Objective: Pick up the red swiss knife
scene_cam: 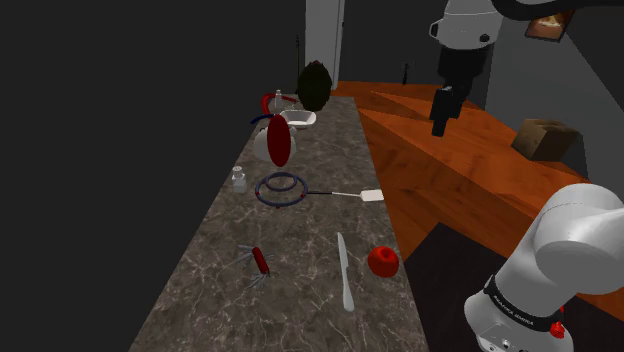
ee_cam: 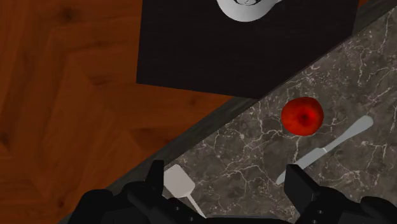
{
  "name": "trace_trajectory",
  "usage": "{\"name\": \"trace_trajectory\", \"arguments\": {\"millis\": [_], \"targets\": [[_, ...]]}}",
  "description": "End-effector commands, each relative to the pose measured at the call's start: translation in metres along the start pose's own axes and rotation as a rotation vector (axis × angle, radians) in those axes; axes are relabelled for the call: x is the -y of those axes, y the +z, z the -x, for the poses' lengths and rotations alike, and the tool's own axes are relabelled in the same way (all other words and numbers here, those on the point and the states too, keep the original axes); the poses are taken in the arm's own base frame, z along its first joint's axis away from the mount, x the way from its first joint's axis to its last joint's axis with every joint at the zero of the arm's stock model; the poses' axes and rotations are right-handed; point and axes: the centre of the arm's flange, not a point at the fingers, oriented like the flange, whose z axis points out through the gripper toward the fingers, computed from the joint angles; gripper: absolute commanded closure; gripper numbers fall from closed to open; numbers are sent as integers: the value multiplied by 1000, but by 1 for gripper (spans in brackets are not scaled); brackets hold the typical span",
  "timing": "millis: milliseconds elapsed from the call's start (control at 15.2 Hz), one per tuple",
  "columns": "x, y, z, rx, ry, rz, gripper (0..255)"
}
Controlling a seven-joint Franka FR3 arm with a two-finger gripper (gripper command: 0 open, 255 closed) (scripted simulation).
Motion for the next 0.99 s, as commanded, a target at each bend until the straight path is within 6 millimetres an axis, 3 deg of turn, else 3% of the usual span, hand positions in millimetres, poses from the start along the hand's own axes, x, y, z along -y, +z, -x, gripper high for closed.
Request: {"name": "trace_trajectory", "arguments": {"millis": [0, 924], "targets": [[0, 0, 0, 0, 0, 0, 0], [122, 96, -83, -31, 31, -64, 0]]}}
